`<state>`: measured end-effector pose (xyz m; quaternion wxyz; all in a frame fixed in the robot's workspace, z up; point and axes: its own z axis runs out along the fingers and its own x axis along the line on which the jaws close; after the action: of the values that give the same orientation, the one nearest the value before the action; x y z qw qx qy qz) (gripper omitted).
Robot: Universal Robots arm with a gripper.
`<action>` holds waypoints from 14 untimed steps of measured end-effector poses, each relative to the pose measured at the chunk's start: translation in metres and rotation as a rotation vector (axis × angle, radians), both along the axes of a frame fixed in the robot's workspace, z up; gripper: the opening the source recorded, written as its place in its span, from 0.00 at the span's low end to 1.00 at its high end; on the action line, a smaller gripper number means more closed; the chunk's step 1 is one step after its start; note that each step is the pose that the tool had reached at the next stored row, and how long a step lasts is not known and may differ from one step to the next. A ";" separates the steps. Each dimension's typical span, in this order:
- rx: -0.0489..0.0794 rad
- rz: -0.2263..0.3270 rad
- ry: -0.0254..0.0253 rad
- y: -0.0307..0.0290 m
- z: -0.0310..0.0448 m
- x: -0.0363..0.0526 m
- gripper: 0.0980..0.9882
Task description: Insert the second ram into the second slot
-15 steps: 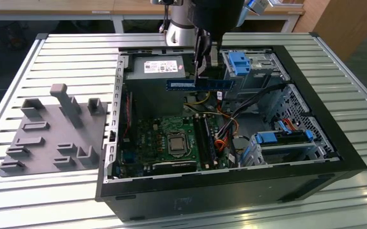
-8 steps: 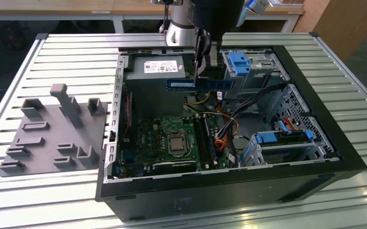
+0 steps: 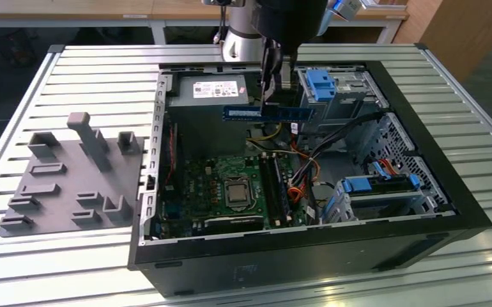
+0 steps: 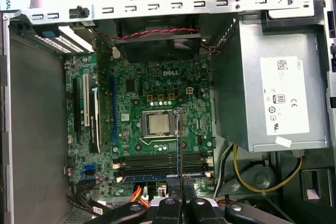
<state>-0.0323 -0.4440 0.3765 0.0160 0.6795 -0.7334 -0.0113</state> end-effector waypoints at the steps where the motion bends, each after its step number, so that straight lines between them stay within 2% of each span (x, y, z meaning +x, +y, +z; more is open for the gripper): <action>1: 0.000 -0.002 0.0000 0.0000 0.0000 0.0000 0.04; 14: 0.000 -0.024 0.0000 0.0000 0.0000 0.0000 0.04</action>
<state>-0.0323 -0.4440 0.3765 0.0160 0.6708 -0.7414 -0.0115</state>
